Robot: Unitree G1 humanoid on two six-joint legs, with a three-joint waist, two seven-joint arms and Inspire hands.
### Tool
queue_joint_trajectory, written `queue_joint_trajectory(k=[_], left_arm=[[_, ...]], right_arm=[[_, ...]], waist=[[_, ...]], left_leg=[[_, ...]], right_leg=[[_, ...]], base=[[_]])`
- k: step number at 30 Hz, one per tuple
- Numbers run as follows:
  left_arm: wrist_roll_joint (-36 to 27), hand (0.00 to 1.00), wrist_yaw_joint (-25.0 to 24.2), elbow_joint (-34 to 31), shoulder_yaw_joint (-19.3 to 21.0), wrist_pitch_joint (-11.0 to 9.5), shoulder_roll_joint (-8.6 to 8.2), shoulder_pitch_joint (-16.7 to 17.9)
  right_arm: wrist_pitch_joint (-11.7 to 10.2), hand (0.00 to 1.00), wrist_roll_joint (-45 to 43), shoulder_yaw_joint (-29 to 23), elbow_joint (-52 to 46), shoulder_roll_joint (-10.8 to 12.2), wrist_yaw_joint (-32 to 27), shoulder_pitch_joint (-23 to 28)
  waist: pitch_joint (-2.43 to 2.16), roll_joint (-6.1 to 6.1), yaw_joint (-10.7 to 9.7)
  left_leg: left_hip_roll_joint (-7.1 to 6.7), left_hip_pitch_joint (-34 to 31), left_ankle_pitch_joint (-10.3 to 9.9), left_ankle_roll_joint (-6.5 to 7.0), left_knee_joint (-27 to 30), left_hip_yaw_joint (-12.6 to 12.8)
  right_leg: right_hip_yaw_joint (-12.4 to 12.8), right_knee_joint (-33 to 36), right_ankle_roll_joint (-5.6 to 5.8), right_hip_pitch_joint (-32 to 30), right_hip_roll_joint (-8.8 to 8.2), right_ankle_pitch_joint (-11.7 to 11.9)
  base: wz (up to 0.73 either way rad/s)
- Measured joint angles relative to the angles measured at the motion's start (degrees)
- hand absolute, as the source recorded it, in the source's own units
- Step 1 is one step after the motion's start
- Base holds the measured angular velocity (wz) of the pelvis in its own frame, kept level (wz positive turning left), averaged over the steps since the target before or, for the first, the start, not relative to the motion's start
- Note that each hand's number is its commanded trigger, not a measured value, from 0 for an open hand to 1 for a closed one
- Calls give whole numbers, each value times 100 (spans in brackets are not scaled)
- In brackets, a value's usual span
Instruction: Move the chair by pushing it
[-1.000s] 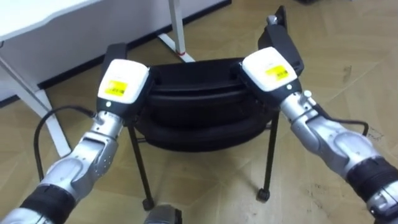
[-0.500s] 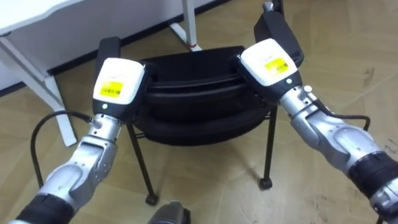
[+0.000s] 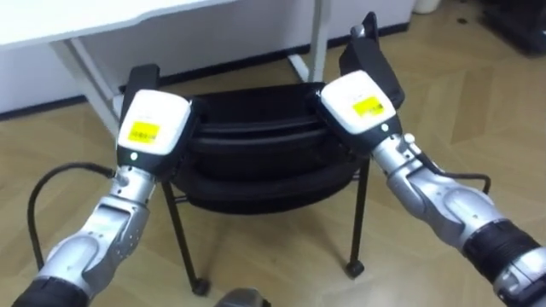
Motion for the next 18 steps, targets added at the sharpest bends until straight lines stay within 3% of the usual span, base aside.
queue_joint_trajectory(k=[1,3,5,6,7,8,9,10,11,12,14,16,18], left_arm=[[-22,100,41,191,-27,-32,-25,-149],[-26,100,131,420,-22,-42,-72,-304],[-34,100,141,502,13,-26,-74,-360],[-53,100,151,554,9,-28,-50,-360],[-60,100,138,558,12,-25,-11,-355],[-60,100,133,546,37,-26,17,-348],[-68,100,114,481,54,-26,105,-374],[-85,100,106,465,69,1,94,-395],[-85,100,107,466,75,44,61,-376],[-110,100,131,445,94,83,39,-325],[-135,100,139,345,113,162,12,-263],[-116,100,188,282,206,206,-15,-232],[-119,100,185,186,200,266,-6,-200]], right_arm=[[45,100,0,28,89,43,-3,-83],[107,100,-49,34,214,134,36,-272],[111,100,-50,23,351,248,56,-366],[112,100,-51,25,452,350,62,-382],[108,100,-41,25,475,411,129,-390],[112,100,-36,19,463,439,163,-389],[126,100,-35,-15,436,477,174,-428],[142,100,-30,-30,412,493,200,-461],[140,100,-30,-30,416,486,241,-481],[117,100,-34,-18,431,489,330,-558],[59,100,-52,-17,440,479,402,-668],[1,100,-62,-30,474,476,485,-787],[-40,100,-61,-58,479,464,505,-792]], waist=[[10,11,82],[23,70,129],[19,42,164],[38,14,211],[37,-61,259],[-20,-83,288],[-12,-79,257],[10,-109,184],[2,-99,212],[25,-77,255],[34,-86,255],[73,-164,251],[56,-151,230]], left_leg=[[-16,40,-27,-10,-40,-58],[-27,58,-64,-14,-33,-197],[-34,142,-128,-135,-4,-345],[-39,268,-231,-216,16,-437],[-40,347,-409,-318,124,-546],[-7,345,-499,-401,229,-592],[98,326,-603,-514,373,-572],[210,342,-643,-562,393,-499],[282,362,-643,-567,371,-427],[368,431,-654,-596,281,-341],[409,428,-660,-624,180,-321],[403,439,-652,-644,67,-335],[396,471,-658,-666,36,-399]], right_leg=[[303,44,95,-399,160,-601],[576,-340,128,-1049,214,-939],[729,-1405,164,-1426,190,-930],[757,-2236,131,-1425,120,-830],[742,-2588,87,-1400,88,-671],[673,-2556,36,-1328,112,-645],[531,-2455,-112,-1217,132,-581],[473,-2343,-263,-1151,133,-670],[439,-2341,-285,-1117,142,-711],[403,-2345,-347,-1064,157,-758],[338,-2340,-393,-1062,136,-815],[299,-2336,-363,-1065,131,-914],[278,-2334,-372,-1027,175,-974]], base=[[38],[47],[50],[44],[47],[67],[85],[78],[43],[16],[16],[13],[18]])
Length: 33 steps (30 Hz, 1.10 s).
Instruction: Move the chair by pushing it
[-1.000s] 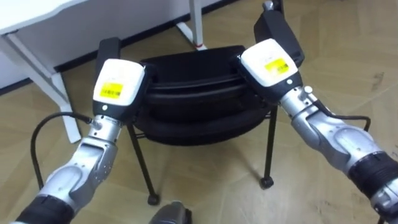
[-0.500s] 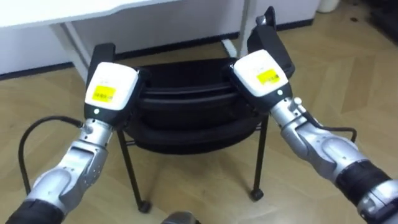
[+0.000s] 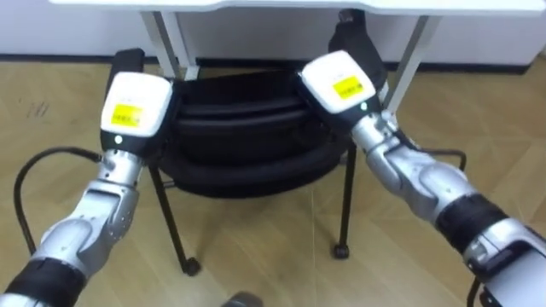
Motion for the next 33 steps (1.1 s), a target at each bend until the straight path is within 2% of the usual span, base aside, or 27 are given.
queue_joint_trajectory(k=[2,4,5,7,8,9,10,11,12,13,14,15,16,17,18,19,20,21,22,23,24,25,28,30,32,33], left_arm=[[0,100,-4,-20,-60,46,-1,24],[-9,100,-5,-22,-117,49,17,49],[-13,100,-21,-32,-197,84,13,48],[-15,100,-21,-19,-341,163,-18,47],[-16,100,-20,-10,-361,167,-28,47],[-16,100,-14,59,-403,166,-71,48],[-17,100,-39,118,-437,163,-127,49],[-18,100,-41,147,-458,158,-143,53],[-45,100,-46,156,-510,139,-172,60],[-75,100,-63,149,-565,142,-229,48],[-74,100,-75,151,-570,142,-287,48],[-63,100,-111,157,-588,142,-405,50],[-61,100,-125,154,-615,115,-456,52],[-57,100,-135,153,-620,76,-464,53],[-50,100,-174,139,-615,5,-480,54],[-50,100,-186,123,-612,-4,-476,52],[-50,100,-183,79,-577,-3,-437,43],[-55,100,-188,64,-559,-4,-368,-5],[-60,100,-224,64,-558,-10,-333,-60],[-61,100,-237,64,-557,-23,-317,-75],[-61,100,-266,52,-555,-31,-315,-100],[-60,100,-297,35,-551,-30,-310,-134],[-51,100,-418,-62,-534,7,-288,-193],[-48,100,-471,-149,-528,43,-271,-177],[-48,100,-520,-196,-501,48,-255,-167],[-48,100,-546,-213,-488,48,-244,-167]], right_arm=[[-10,100,-1,-19,-22,3,4,64],[-32,100,-18,-65,-44,14,3,183],[-87,100,-61,-179,-13,45,1,289],[-187,100,-58,-313,-6,22,-18,494],[-194,100,-58,-324,-15,12,-28,529],[-208,100,-58,-348,-22,6,-38,604],[-211,100,-58,-365,-28,-10,-40,677],[-228,100,-59,-365,-29,-29,-35,702],[-253,100,-75,-371,-65,-88,-14,745],[-299,100,-92,-405,-130,-142,-35,801],[-321,100,-92,-414,-159,-204,-39,827],[-378,100,-92,-425,-181,-334,-71,883],[-430,100,-92,-425,-185,-439,-123,915],[-442,100,-94,-425,-184,-473,-154,931],[-452,100,-106,-440,-217,-524,-231,986],[-451,100,-116,-455,-236,-533,-247,999],[-435,100,-118,-474,-248,-542,-287,971],[-399,100,-120,-476,-238,-484,-304,925],[-375,100,-119,-482,-221,-460,-341,913],[-368,100,-119,-485,-215,-452,-355,910],[-367,100,-120,-517,-210,-449,-375,910],[-366,100,-121,-546,-210,-448,-391,907],[-371,100,-123,-636,-211,-428,-390,908],[-373,100,-128,-661,-219,-426,-388,908],[-364,100,-133,-677,-251,-418,-373,908],[-355,100,-134,-689,-267,-407,-346,908]], waist=[[1,1,-40],[1,-5,-65],[-2,5,-132],[-7,23,-156],[-7,23,-155],[-5,30,-154],[-4,29,-163],[2,11,-169],[13,-43,-241],[31,-58,-419],[33,-61,-471],[37,-100,-492],[40,-116,-481],[33,-101,-484],[16,-44,-502],[-32,7,-523],[-50,-31,-516],[-35,-76,-513],[-39,-99,-516],[-43,-112,-520],[-45,-118,-534],[-46,-126,-594],[-43,-139,-665],[-47,-153,-656],[-45,-166,-656],[-48,-173,-656]], left_leg=[[17,137,0,-22,29,-47],[42,134,117,-30,440,8],[41,10,329,51,933,19],[38,-219,832,82,1816,28],[23,-278,1000,84,1967,38],[9,-365,1343,108,2228,81],[-59,-411,1632,136,2371,136],[-123,-465,1773,151,2424,151],[-271,-566,1708,179,2386,173],[-422,-723,1400,254,2032,271],[-475,-788,1302,273,1771,393],[-559,-843,1216,289,1043,679],[-650,-870,1239,253,225,742],[-676,-870,1263,236,-171,677],[-658,-861,1457,206,-578,604],[-646,-846,1484,267,-573,684],[-553,-841,1460,422,-553,960],[-480,-838,1402,531,-517,1204],[-476,-830,1353,616,-486,1317],[-455,-827,1324,666,-468,1392],[-389,-820,1302,706,-431,1530],[-390,-821,1295,748,-423,1588],[-279,-820,1273,788,-423,1728],[-200,-816,1249,828,-408,1836],[-195,-821,1237,849,-369,1846],[-193,-824,1235,852,-336,1845]], right_leg=[[18,3,6,142,69,-84],[224,93,48,223,186,-282],[381,199,67,278,303,-407],[816,393,63,415,649,-609],[936,423,63,435,729,-644],[1181,456,65,492,895,-674],[1363,457,72,567,969,-694],[1470,460,76,604,984,-703],[1703,447,78,633,1050,-705],[1875,450,78,635,1057,-704],[1964,449,115,641,1060,-717],[2286,447,217,640,1076,-743],[2661,416,339,640,1169,-766],[2796,387,427,654,1218,-775],[3005,323,557,667,1303,-771],[3084,313,626,667,1326,-772],[3137,330,678,606,1272,-775],[3085,347,738,555,1059,-766],[3028,344,751,534,900,-764],[2980,345,755,523,818,-759],[2867,329,782,518,681,-729],[2695,310,817,521,516,-697],[2433,153,913,553,318,-573],[2301,138,915,532,216,-531],[2292,127,970,512,195,-528],[2294,131,1033,507,177,-555]], base=[[23],[21],[34],[25],[5],[0],[0],[6],[36],[49],[41],[-12],[-34],[-47],[-33],[-53],[-66],[-79],[-59],[-46],[-31],[-24],[-14],[-22],[-18],[-15]])
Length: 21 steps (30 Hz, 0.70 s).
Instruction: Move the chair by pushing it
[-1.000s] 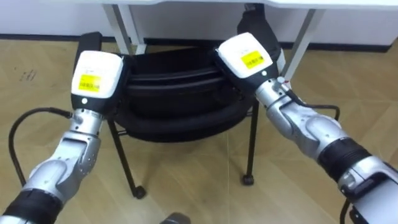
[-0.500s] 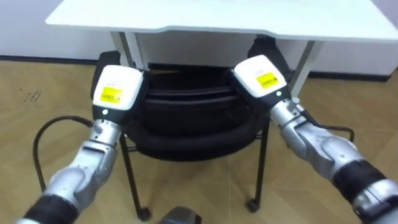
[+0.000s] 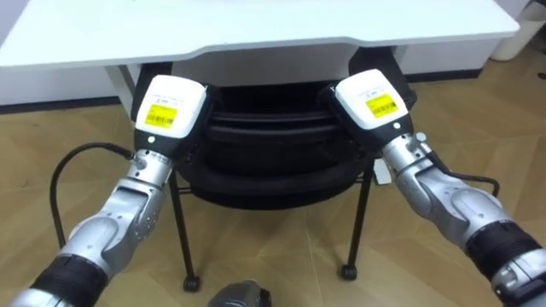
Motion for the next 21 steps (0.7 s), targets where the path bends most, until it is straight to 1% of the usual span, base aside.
queue_joint_trajectory(k=[1,3,4,5,6,9,12,13,14,15,16,17,18,19,20,21], left_arm=[[0,100,-21,-18,8,0,13,4],[0,100,-58,-80,39,-5,58,16],[0,100,-120,-130,49,-16,111,18],[0,100,-142,-142,57,-22,124,18],[5,100,-162,-149,74,-30,125,26],[6,100,-227,-192,84,-45,128,84],[7,100,-242,-331,118,-43,197,218],[7,100,-239,-341,128,-43,199,234],[6,100,-240,-340,132,-44,198,234],[7,100,-226,-338,141,-47,198,232],[18,100,-183,-335,152,-66,216,229],[18,100,-157,-330,153,-69,215,229],[25,100,-112,-311,153,-71,212,227],[57,100,-55,-298,195,-77,213,226],[72,100,-25,-296,228,-85,210,226],[90,100,-2,-300,294,-100,205,214]], right_arm=[[9,100,0,0,-3,10,4,0],[18,100,2,0,-27,27,6,1],[36,100,2,0,-28,59,8,8],[40,100,2,0,-28,69,9,11],[47,100,2,-2,-27,85,7,31],[46,100,-12,-7,-28,95,7,82],[45,100,-31,31,-22,134,-9,103],[47,100,-31,42,-17,142,-31,107],[48,100,-31,41,-17,142,-50,106],[57,100,-31,42,-15,149,-62,101],[60,100,-31,43,-8,155,-72,72],[61,100,-32,42,-5,157,-79,62],[68,100,-37,55,3,165,-100,42],[101,100,-57,67,7,190,-133,17],[108,100,-66,67,7,197,-143,-6],[107,100,-78,68,7,200,-145,-72]], waist=[[-5,-20,10],[-4,-78,48],[-18,-125,50],[-23,-138,48],[-32,-153,32],[-39,-162,-31],[-41,-163,-7],[-39,-162,16],[-34,-145,37],[-28,-136,77],[-15,-117,106],[0,-93,116],[13,-55,202],[20,-39,282],[19,-29,328],[27,14,376]], left_leg=[[-4,1,1,-2,18,0],[-10,2,3,-5,19,-2],[-10,2,0,0,20,-10],[-10,1,-6,11,22,-17],[-10,5,-43,74,20,-27],[-17,90,-88,149,-6,-14],[-23,158,-131,220,12,-14],[-20,173,-153,256,60,-9],[1,173,-168,280,105,-9],[26,164,-195,322,165,-14],[40,141,-200,327,190,-49],[51,139,-200,325,192,-79],[62,121,-197,311,185,-150],[63,76,-178,279,185,-246],[64,45,-167,261,186,-294],[58,-33,-142,217,188,-437]], right_leg=[[-7,14,32,-11,-51,-16],[-11,25,47,-35,-50,-16],[-43,24,58,-33,-54,-15],[-55,21,65,-27,-54,-18],[-85,1,75,-5,-58,-25],[-174,-51,85,120,-164,-41],[-206,-50,88,170,-169,-39],[-348,27,89,168,-257,-3],[-424,62,92,168,-292,1],[-584,159,52,128,-373,27],[-686,234,-6,64,-396,106],[-753,232,-19,62,-390,149],[-795,227,-96,16,-335,241],[-825,164,-137,-23,-295,269],[-851,106,-134,-32,-238,261],[-934,-19,-145,-45,-163,260]], base=[[-16],[-15],[-7],[0],[7],[8],[-11],[-23],[-26],[-25],[-23],[-27],[-35],[-40],[-38],[-23]])
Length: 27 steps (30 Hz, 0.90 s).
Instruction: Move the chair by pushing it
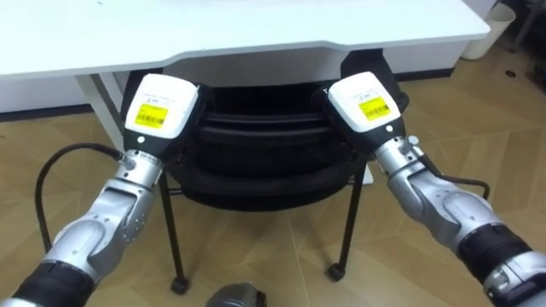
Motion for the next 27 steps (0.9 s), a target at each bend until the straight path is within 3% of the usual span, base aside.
queue_joint_trajectory(k=[1,3,6,8,11,16,17,18,19,20,21,22,27], left_arm=[[10,100,2,0,30,-11,8,-17],[27,100,11,3,43,-14,44,-33],[40,100,56,5,37,-1,49,-44],[76,100,100,5,39,3,53,-81],[127,100,87,6,41,1,60,-196],[239,100,65,7,81,-3,70,-285],[245,100,47,5,80,-4,70,-287],[255,100,44,3,80,-7,70,-310],[257,97,25,6,80,-7,71,-346],[257,82,7,7,80,-6,71,-362],[257,14,-19,8,81,18,71,-384],[257,0,-40,8,80,64,65,-393],[308,0,-326,-2,152,213,-164,-504]], right_arm=[[11,100,-7,0,0,15,8,-36],[58,100,-2,0,3,72,27,-50],[58,100,-2,0,8,74,19,-53],[70,100,12,-4,8,74,-1,-60],[91,100,45,-14,8,80,-8,-104],[128,100,44,-58,4,74,43,-137],[128,76,45,-59,-1,69,83,-137],[122,9,49,-60,-21,44,107,-148],[123,0,50,-76,-27,40,134,-164],[123,0,51,-80,-27,36,153,-179],[124,0,53,-91,-29,35,246,-224],[133,0,112,-94,-29,40,403,-291],[430,0,555,-147,-75,61,1269,-532]], waist=[[-20,44,2],[-17,-1,24],[-5,-49,-6],[42,-144,-13],[99,-246,-30],[91,-352,-49],[87,-360,-71],[87,-366,-83],[86,-372,-97],[85,-376,-111],[86,-402,-158],[88,-430,-203],[62,-578,-227]], left_leg=[[-43,-75,40,-69,-9,-207],[-134,-84,108,-178,-98,-403],[-193,-75,218,-323,-230,-554],[-225,-37,315,-298,-347,-580],[-263,-26,402,-368,-488,-683],[-231,4,593,-422,-837,-785],[-223,31,623,-432,-907,-816],[-212,32,654,-435,-961,-845],[-201,32,679,-451,-1018,-869],[-200,35,696,-455,-1051,-883],[-219,44,732,-466,-1112,-895],[-277,74,771,-477,-1187,-915],[-217,262,937,-552,-1572,-911]], right_leg=[[-118,-115,-52,2,57,29],[-130,-233,-78,8,155,15],[-253,-352,-93,60,175,15],[-272,-383,-116,79,174,2],[-341,-476,-145,111,193,-6],[-470,-833,-209,183,327,164],[-525,-922,-249,224,345,206],[-568,-991,-257,245,346,228],[-588,-1053,-257,256,359,243],[-593,-1085,-256,267,365,248],[-602,-1104,-261,283,357,251],[-609,-1126,-261,302,353,251],[-653,-1511,-338,472,458,411]], base=[[-14],[0],[12],[17],[14],[6],[8],[10],[8],[9],[10],[9],[-1]])
